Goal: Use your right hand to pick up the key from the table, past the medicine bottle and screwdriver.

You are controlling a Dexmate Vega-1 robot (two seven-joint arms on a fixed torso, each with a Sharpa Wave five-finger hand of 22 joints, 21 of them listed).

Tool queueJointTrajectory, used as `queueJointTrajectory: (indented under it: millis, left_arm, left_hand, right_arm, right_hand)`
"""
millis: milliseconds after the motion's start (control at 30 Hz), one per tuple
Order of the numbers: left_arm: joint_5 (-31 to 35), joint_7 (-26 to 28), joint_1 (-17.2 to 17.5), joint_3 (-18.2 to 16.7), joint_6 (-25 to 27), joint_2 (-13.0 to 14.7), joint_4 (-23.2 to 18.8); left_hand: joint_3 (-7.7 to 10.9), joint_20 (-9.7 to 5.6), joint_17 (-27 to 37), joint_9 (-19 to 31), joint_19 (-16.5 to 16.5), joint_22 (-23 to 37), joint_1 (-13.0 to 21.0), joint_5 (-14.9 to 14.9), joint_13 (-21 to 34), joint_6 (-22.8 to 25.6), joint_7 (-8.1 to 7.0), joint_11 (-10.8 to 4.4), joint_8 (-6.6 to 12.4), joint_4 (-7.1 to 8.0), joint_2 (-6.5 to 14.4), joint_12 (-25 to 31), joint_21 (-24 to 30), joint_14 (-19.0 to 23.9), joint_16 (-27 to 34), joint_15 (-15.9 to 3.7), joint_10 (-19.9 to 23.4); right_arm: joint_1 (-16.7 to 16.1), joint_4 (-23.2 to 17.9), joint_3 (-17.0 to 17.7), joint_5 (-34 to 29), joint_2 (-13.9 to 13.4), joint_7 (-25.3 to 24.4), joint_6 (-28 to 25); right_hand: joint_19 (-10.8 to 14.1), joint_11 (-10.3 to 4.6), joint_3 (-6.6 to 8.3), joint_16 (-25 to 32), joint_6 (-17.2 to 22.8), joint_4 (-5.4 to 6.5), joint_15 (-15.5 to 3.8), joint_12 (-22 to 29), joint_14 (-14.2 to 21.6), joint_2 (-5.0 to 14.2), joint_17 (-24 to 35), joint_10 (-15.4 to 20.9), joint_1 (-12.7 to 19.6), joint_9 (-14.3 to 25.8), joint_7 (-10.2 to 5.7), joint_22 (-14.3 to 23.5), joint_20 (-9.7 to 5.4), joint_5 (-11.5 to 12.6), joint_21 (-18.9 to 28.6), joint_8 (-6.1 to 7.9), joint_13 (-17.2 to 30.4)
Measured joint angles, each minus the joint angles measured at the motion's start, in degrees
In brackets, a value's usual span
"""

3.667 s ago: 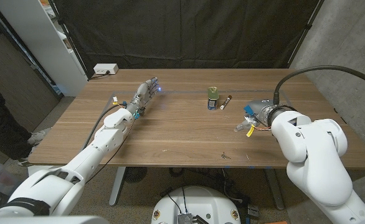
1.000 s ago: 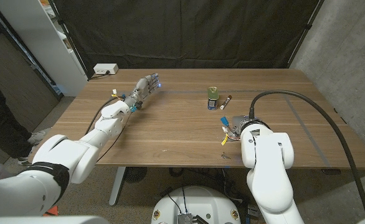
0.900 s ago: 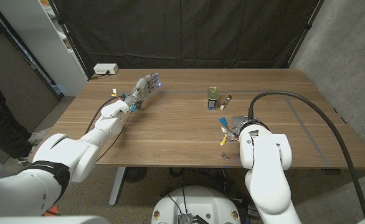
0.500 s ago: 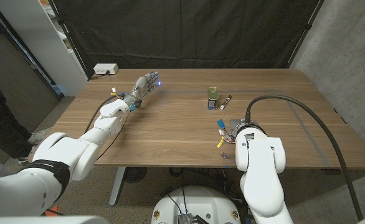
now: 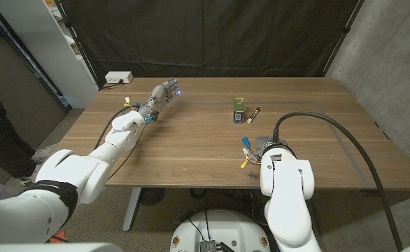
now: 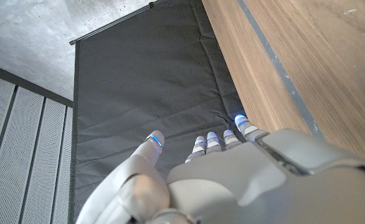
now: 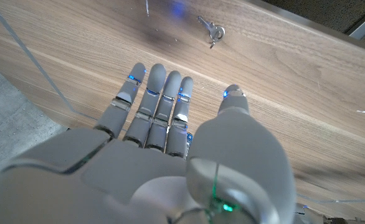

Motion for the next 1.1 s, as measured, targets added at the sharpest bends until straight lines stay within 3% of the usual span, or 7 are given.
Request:
queueJointTrajectory:
  millis: [433,1100]
  left_arm:
    - [0.0,-0.5,-0.2,-0.1,0.1,0.1,0.4]
    - [0.7,-2.5,-2.9,-0.3,-1.4,-1.0,5.5]
  left_hand:
    - [0.0,0.0,0.0,0.0,0.0,0.0,0.0,0.0,0.0,0.0,0.0,0.0,0.0,0.0,0.0,0.0,0.0,0.0,0.0,0.0,0.0]
    - [-0.23,0.0,0.0,0.0,0.0,0.0,0.0,0.0,0.0,0.0,0.0,0.0,0.0,0.23,0.0,0.0,0.0,0.0,0.0,0.0,0.0]
  right_arm:
    - [-0.7,2.0,-0.5,-1.9,1.4,-1.1,-1.2]
    - [-0.5,4.8,0.0,-2.9,2.8,-1.3,-2.5]
  right_hand:
    - [0.0,0.34,-0.56,0.4,-0.1,0.25,0.21,0.2,-0.2,-0.06,0.6,-0.3,0.1,0.0,0.11,0.0,0.0,0.0,0.0,0.0,0.6]
    - [0.0,0.33,-0.95,1.2,-0.1,0.33,0.21,0.2,-0.2,-0.05,0.2,-0.3,0.0,0.0,0.12,0.0,0.0,0.2,0.4,-0.02,0.4]
